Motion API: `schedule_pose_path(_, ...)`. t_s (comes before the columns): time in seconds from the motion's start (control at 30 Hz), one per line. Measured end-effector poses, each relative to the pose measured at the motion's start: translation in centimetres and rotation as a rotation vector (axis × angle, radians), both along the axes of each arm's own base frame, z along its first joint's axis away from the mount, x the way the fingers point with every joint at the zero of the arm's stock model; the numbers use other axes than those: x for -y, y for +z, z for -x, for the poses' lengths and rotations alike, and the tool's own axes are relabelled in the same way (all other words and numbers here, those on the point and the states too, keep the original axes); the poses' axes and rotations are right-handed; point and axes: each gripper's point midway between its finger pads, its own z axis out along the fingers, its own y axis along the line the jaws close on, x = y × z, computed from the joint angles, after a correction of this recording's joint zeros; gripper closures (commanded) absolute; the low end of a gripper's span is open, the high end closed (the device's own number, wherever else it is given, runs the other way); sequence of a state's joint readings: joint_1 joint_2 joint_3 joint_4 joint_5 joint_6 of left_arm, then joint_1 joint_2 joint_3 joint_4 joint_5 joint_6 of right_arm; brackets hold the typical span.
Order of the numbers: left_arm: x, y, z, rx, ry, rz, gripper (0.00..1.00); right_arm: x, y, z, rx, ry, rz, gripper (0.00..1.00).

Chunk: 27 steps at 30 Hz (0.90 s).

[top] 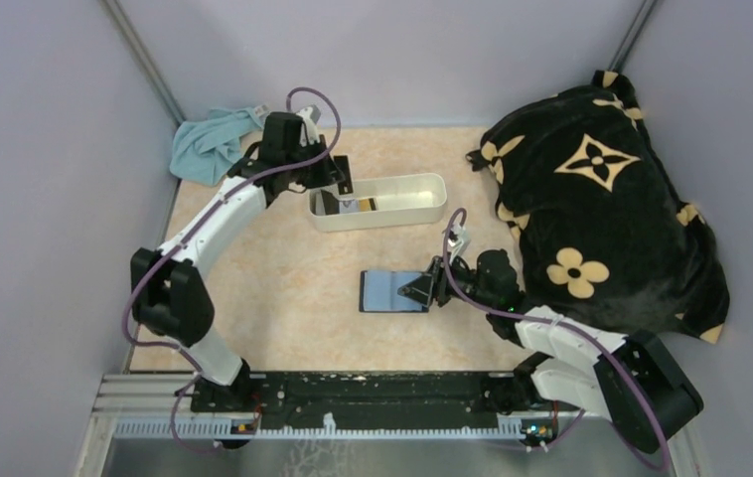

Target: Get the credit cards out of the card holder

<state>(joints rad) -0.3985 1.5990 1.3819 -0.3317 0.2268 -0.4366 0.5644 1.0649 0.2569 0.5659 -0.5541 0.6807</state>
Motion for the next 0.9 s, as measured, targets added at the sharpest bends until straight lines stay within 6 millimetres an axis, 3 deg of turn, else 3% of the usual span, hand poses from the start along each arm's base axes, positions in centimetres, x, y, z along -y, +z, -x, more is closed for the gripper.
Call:
schedule_pose_path(0.17,-1.4,-2.8,-2.6,-0.112,0.058,-0.122,1.0,0.4,-0.9,-0.3,0.005,-0.015,0.045,0.58)
schedule_pose_path(0.4,-3.0,-6.9,-2.1,-0.247,0.085,-0.204,1.0,0.7,-2.5,-0.6,-0.009,-0.02,0.093,0.58)
schedule_pose_path(0.57,-3.8,-8.5,-2.2,-0.288,0.103,-0.229,1.0,0.9,-3.7,-0.7,-0.037,-0.019,0.121,0.59)
schedule_pose_path(0.9,-5.1,-10.5,-2.9,-0.328,0.136,-0.251,1.0,1.2,-4.4,-1.2,-0.046,-0.024,0.14,0.6)
